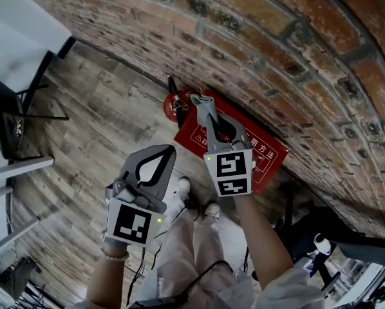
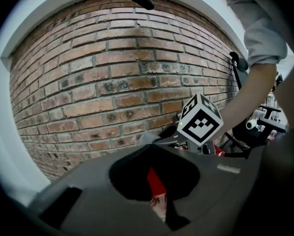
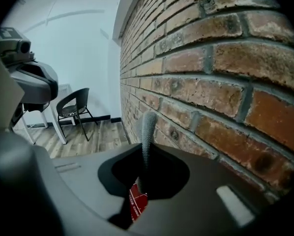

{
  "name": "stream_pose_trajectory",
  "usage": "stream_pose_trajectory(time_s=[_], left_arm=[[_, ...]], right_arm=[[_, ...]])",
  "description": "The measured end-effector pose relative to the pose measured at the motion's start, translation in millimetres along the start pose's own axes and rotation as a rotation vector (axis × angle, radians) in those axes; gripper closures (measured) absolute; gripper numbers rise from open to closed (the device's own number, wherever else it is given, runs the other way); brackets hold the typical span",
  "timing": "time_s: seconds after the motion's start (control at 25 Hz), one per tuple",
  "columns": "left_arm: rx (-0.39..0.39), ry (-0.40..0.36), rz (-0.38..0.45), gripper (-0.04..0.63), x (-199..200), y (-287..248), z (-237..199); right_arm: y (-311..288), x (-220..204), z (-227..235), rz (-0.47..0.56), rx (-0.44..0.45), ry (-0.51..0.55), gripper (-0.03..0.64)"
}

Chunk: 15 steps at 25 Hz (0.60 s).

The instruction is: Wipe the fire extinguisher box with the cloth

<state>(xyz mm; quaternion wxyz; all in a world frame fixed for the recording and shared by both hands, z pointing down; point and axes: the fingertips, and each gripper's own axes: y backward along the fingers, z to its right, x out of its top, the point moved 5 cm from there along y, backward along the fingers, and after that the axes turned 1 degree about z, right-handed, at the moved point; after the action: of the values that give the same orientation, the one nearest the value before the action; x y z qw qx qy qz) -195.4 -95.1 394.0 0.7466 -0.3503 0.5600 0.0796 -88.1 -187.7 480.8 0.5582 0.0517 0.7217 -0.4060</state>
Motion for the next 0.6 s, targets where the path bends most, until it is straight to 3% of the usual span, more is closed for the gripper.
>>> stream_pose_trajectory(time_s=[0.6], left_arm=[[-0.010,-0.012,-0.029,0.598,-27.2,-11.5,-15.2]], right_arm=[[-59.9,-55.5,5.1,-0.191,-0.025,-0.009,0.598]])
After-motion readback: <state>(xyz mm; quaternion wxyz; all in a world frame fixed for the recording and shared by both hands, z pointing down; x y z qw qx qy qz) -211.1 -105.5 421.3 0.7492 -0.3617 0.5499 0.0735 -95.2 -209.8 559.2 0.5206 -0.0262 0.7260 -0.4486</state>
